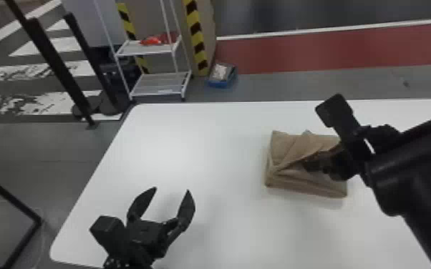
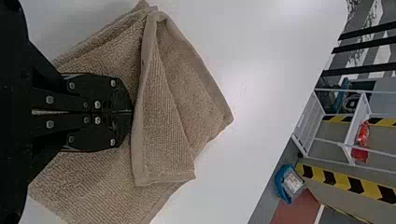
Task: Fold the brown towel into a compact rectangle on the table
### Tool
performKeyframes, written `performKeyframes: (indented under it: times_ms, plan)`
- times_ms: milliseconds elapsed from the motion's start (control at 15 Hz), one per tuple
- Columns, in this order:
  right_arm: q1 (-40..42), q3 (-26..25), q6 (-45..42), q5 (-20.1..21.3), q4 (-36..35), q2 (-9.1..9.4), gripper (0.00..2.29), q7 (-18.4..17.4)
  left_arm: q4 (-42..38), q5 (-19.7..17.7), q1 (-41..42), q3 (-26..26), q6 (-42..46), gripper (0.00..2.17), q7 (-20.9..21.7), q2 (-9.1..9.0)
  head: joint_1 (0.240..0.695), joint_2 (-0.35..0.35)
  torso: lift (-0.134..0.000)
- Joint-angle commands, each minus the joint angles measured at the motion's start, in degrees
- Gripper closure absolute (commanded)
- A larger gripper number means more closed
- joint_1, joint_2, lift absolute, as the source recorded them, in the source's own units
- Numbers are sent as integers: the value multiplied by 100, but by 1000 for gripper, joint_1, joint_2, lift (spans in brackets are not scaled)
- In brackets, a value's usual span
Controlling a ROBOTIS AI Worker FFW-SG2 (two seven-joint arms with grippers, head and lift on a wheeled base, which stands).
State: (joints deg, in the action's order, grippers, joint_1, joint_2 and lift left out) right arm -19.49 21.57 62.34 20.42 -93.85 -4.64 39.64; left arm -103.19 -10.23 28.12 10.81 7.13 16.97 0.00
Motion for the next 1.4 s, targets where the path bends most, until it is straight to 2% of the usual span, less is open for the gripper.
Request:
performKeyframes:
  times_ms: [0, 333, 467, 733, 1000, 1333]
  plan:
    - [-55, 40, -173, 5, 174, 77, 1959, -114, 10, -14, 9, 0, 12, 87, -1, -9, 695, 233, -123]
    - [-55, 110, -1017, -118, 350, 306, 1956, -659, 10, -31, 44, 0, 64, 87, -1, 0, 695, 250, -123]
    - [-125, 180, -1281, -179, 587, 464, 1956, -738, 1, -31, 70, 0, 82, 87, -1, 0, 695, 260, -123]
    - [-142, 268, -1562, -232, 824, 469, 1956, -879, -8, -66, 132, 35, 188, 87, -1, 18, 695, 293, -123]
    - [-195, -13, -1544, -276, 921, 469, 1956, -1327, -8, -110, 132, 8, 223, 87, -1, 18, 695, 291, -123]
    - [-274, 216, -1509, -302, 1238, 469, 1956, -1098, 10, -110, 106, 0, 223, 87, -1, 9, 695, 267, -123]
